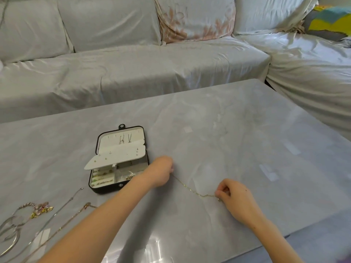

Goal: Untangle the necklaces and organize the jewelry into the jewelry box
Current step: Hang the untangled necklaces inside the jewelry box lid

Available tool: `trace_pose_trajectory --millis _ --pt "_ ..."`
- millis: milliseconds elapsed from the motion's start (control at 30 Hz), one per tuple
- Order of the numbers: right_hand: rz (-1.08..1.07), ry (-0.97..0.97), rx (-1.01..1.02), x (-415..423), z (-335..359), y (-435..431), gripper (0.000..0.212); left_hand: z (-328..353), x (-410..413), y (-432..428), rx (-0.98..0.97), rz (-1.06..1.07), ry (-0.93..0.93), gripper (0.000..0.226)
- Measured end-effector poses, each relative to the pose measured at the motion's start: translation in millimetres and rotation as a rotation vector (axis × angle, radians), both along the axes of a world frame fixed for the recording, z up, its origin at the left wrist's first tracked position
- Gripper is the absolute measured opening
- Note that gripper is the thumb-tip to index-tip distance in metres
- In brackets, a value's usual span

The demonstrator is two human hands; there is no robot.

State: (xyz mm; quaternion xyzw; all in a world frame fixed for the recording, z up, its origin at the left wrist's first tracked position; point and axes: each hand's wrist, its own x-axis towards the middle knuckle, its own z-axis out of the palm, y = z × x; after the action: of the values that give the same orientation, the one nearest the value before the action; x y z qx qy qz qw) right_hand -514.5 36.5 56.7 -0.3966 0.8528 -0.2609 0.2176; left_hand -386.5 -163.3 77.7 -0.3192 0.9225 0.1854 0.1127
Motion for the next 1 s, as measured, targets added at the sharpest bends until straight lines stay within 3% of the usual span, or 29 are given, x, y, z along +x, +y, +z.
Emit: trace_pose_trajectory --millis 167,267,433,733,1000 --pt "0.049 0.074 -0.069 4.2 3.8 -7.3 0.004 30.8 14.9 2.8 0.406 0.15 0.334 0.013" --pt "0.117 -0.076 -0.23 17.0 13.8 -34.0 0.023 46.9 17.5 6.9 0.543 0.104 0.374 0.016" --pt "0.234 -0.262 -0.32 37.5 38.1 -67.1 0.016 60.8 18.2 6.4 0.606 0.067 0.384 0.016" --pt "0.111 -0.413 -0.317 36.3 60.5 -64.6 0.004 64.0 30.5 5.8 0.556 0.06 0.386 0.003" --pt "0.037 -0.695 -0.32 35.9 74.5 -60.4 0.003 66.0 34.9 12.0 0.699 0.107 0.463 0.003"
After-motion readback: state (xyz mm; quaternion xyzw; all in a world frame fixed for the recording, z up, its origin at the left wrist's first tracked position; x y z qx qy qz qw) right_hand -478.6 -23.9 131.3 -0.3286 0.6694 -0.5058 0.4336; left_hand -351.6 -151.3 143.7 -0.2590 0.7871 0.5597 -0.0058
